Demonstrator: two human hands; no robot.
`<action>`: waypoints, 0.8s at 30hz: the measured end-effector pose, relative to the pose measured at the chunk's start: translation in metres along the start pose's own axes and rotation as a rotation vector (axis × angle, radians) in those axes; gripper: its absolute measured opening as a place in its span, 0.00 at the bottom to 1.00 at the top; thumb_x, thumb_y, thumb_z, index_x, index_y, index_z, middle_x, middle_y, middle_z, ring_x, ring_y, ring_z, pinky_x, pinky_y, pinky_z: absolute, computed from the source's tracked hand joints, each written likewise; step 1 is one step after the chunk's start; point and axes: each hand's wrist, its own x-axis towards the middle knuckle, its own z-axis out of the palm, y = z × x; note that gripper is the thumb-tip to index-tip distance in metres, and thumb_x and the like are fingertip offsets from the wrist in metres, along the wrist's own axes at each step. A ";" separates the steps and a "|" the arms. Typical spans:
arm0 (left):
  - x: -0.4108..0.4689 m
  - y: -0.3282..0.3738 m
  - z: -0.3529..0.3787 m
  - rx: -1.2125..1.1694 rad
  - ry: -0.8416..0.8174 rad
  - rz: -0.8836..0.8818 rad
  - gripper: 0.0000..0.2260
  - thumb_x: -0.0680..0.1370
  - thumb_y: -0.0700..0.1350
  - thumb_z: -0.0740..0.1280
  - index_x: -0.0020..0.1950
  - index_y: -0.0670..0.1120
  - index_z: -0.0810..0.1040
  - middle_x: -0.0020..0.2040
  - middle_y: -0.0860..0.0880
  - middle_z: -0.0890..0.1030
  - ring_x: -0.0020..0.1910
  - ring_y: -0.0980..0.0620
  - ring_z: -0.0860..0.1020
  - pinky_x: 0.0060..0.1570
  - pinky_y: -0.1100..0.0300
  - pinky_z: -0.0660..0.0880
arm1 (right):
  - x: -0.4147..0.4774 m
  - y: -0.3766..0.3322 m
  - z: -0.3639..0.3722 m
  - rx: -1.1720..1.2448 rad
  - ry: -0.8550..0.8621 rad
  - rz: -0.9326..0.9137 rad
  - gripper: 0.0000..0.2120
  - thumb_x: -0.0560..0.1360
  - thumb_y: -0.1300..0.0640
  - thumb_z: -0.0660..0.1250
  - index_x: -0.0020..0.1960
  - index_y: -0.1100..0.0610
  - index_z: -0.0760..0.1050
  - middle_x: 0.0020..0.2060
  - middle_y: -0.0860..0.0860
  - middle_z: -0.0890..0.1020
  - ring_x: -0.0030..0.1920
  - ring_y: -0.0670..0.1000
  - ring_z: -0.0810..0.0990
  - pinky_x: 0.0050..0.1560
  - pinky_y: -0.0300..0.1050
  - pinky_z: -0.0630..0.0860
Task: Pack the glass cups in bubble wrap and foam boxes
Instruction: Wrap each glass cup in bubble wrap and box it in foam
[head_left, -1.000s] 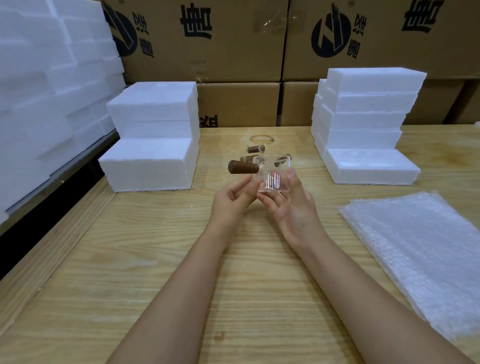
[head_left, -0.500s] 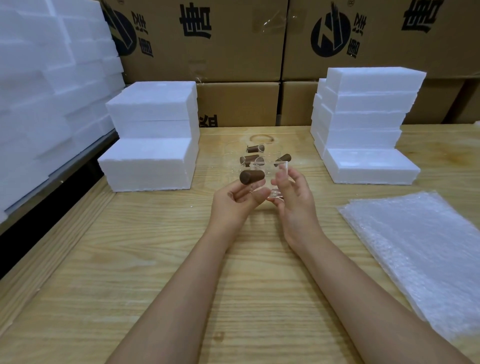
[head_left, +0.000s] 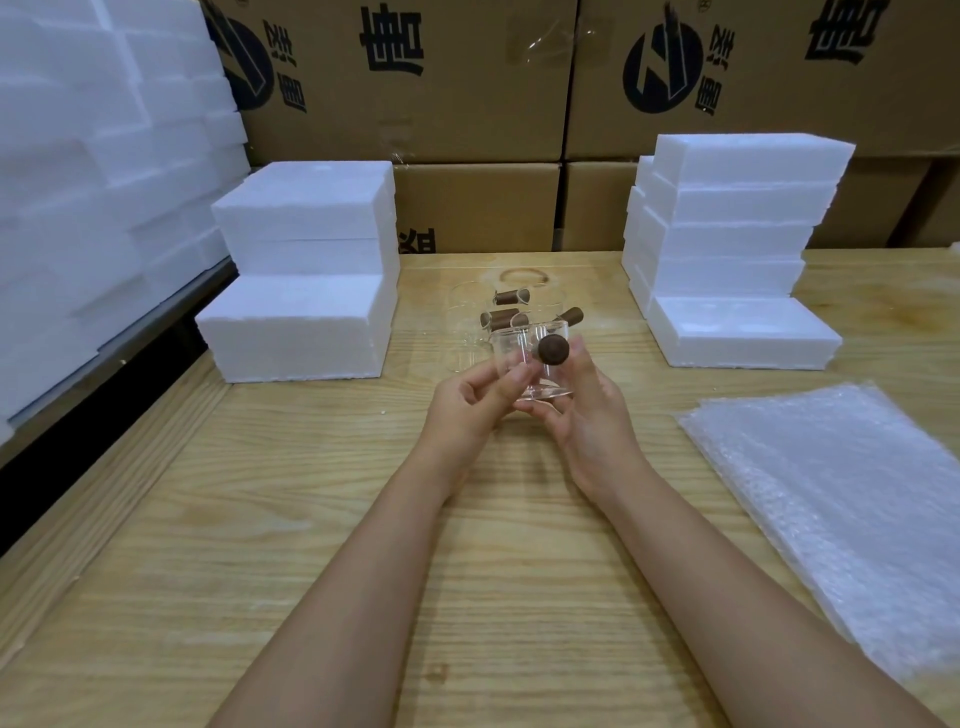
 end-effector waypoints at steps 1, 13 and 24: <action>0.000 0.000 0.000 -0.003 0.012 0.003 0.11 0.70 0.52 0.75 0.49 0.48 0.84 0.47 0.51 0.85 0.49 0.55 0.82 0.49 0.63 0.78 | 0.000 0.000 0.001 -0.057 0.015 -0.019 0.25 0.72 0.41 0.62 0.58 0.59 0.79 0.48 0.52 0.84 0.47 0.49 0.82 0.42 0.41 0.78; -0.002 0.002 0.007 0.091 0.263 0.055 0.21 0.63 0.51 0.78 0.50 0.42 0.80 0.43 0.48 0.84 0.45 0.48 0.82 0.51 0.51 0.80 | -0.002 -0.024 -0.014 -1.220 0.078 -1.217 0.15 0.79 0.57 0.59 0.43 0.64 0.79 0.33 0.53 0.80 0.31 0.52 0.77 0.31 0.47 0.73; -0.002 -0.002 0.014 0.500 0.432 0.334 0.27 0.61 0.54 0.79 0.53 0.50 0.72 0.51 0.53 0.77 0.51 0.61 0.76 0.52 0.67 0.75 | 0.004 -0.024 -0.004 -0.900 0.319 -0.260 0.20 0.81 0.56 0.51 0.37 0.63 0.73 0.28 0.50 0.78 0.31 0.52 0.73 0.35 0.46 0.67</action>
